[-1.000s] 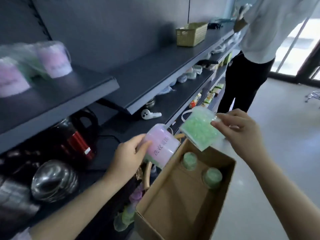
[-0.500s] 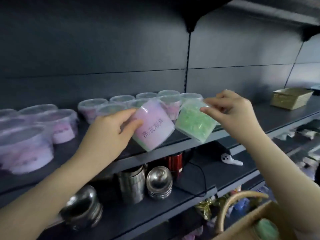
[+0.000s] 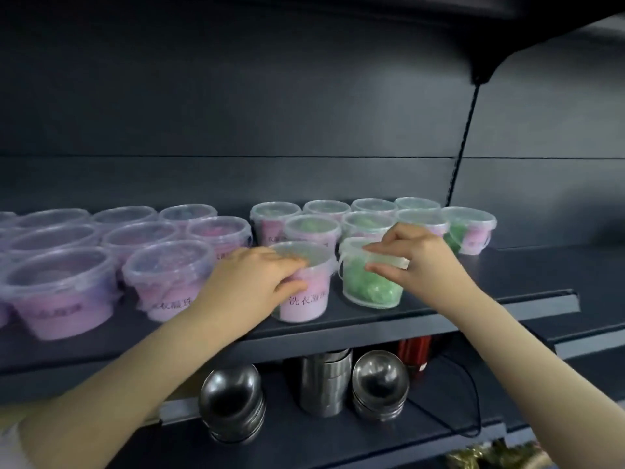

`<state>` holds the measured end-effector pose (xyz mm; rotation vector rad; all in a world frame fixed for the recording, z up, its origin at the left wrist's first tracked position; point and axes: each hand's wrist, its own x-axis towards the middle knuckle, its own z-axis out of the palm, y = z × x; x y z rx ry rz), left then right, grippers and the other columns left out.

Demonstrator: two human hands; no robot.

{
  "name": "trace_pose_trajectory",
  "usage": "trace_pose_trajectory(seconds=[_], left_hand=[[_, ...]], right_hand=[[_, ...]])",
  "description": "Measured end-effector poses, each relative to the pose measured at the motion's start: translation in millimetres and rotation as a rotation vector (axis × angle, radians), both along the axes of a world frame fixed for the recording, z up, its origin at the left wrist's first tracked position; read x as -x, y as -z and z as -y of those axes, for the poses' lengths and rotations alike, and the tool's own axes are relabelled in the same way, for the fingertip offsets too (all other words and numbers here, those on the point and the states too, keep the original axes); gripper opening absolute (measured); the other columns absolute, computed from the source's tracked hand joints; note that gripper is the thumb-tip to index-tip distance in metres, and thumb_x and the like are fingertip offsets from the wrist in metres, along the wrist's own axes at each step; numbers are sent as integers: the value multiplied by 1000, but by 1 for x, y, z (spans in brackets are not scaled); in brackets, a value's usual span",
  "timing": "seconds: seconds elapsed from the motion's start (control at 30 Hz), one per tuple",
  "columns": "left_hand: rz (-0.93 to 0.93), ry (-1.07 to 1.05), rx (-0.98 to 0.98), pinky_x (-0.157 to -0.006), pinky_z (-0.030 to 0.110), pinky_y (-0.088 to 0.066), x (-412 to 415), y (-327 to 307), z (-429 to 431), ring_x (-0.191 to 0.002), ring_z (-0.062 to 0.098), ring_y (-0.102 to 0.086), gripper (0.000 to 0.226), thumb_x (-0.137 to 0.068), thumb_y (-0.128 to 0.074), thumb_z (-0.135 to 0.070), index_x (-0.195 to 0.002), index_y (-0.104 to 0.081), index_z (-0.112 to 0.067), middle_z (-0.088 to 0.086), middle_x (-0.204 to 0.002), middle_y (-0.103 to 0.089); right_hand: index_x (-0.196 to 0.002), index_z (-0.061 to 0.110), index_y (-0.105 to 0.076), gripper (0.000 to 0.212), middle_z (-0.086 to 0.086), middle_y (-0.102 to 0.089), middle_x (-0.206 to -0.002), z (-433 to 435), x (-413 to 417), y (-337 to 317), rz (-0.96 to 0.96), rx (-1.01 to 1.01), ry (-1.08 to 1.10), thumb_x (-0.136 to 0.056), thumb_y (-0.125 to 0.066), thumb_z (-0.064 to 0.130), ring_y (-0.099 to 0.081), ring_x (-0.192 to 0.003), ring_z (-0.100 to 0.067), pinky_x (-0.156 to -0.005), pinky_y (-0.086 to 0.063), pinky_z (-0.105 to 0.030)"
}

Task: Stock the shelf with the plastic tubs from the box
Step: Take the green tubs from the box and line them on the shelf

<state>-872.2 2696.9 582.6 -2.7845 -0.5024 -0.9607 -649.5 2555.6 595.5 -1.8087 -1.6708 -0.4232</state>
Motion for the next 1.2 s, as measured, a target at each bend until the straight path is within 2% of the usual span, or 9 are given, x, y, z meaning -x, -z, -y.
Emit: trace_pose_trajectory(seconds=[0.1, 0.17, 0.33, 0.43, 0.67, 0.8, 1.0, 1.07, 1.2], left_hand=[[-14, 18, 218, -88, 34, -49, 1, 6, -9, -105, 12, -60, 43, -81, -58, -51, -120, -60, -33, -9, -119, -65], [-16, 26, 320, -95, 23, -40, 7, 7, -18, -111, -1, -50, 44, -83, -47, -56, -121, -53, -36, -16, -127, -56], [-102, -12, 324, -71, 7, -35, 12, 0, -22, -82, -26, -45, 37, -85, -45, -56, -113, -55, -35, -23, -116, -57], [-125, -46, 315, -67, 13, -42, 8, -4, -20, -78, -17, -52, 33, -83, -47, -55, -108, -56, -35, -21, -109, -60], [-191, -84, 461, -79, 45, -53, 5, -11, -22, -87, 15, -65, 26, -76, -51, -59, -97, -50, -45, -9, -95, -66], [-190, -94, 498, -81, 45, -53, 4, -11, -22, -91, 16, -64, 26, -73, -52, -60, -94, -50, -46, -10, -98, -66], [-205, -80, 525, -81, 45, -52, 1, -15, -28, -88, 16, -64, 21, -74, -57, -56, -90, -50, -43, -7, -95, -67], [-216, -69, 501, -79, 46, -51, 0, -16, -30, -83, 17, -63, 19, -76, -59, -52, -88, -50, -41, -5, -89, -67], [-268, -98, 425, -58, 35, -47, -4, -19, -33, -59, 13, -55, 18, -75, -58, -51, -83, -47, -40, -3, -64, -57]], right_hand=[[-100, 23, -76, 16, 9, -68, -102, -1, -12, -1, -242, 42, -123, -89, -65, 26, -61, -97, -2, -85, -47, -23], [-104, 25, -72, 18, 13, -64, -115, 2, -30, -4, -273, 125, -115, -93, -60, 19, -59, -108, -10, -95, -45, -30], [-109, 33, -67, 28, 15, -60, -113, 6, -51, -6, -235, 329, -186, -84, -72, 22, -52, -112, 0, -101, -37, -19], [-101, 34, -71, 25, 9, -58, -100, -3, -45, -8, -253, 277, -225, -77, -75, 36, -55, -99, -3, -83, -37, -9], [-116, 39, -63, 26, 27, -53, -126, -11, -61, -22, -219, 519, -294, -91, -60, 33, -41, -121, 14, -92, -29, -2], [-127, 37, -61, 49, 20, -50, -116, -18, -55, -24, -63, 544, -174, -83, -52, 58, -43, -109, 7, -98, -31, -16], [-127, 53, -52, 40, 32, -41, -135, -6, -61, -38, -105, 662, -232, -92, -57, 36, -36, -125, 13, -103, -29, -14], [-128, 56, -49, 42, 32, -39, -137, 0, -62, -35, -97, 725, -227, -89, -60, 44, -31, -129, 15, -106, -25, -14], [-121, 45, -62, 55, 10, -51, -112, -6, -51, -23, -101, 478, 16, -72, -59, 68, -48, -111, -8, -92, -34, -21]])
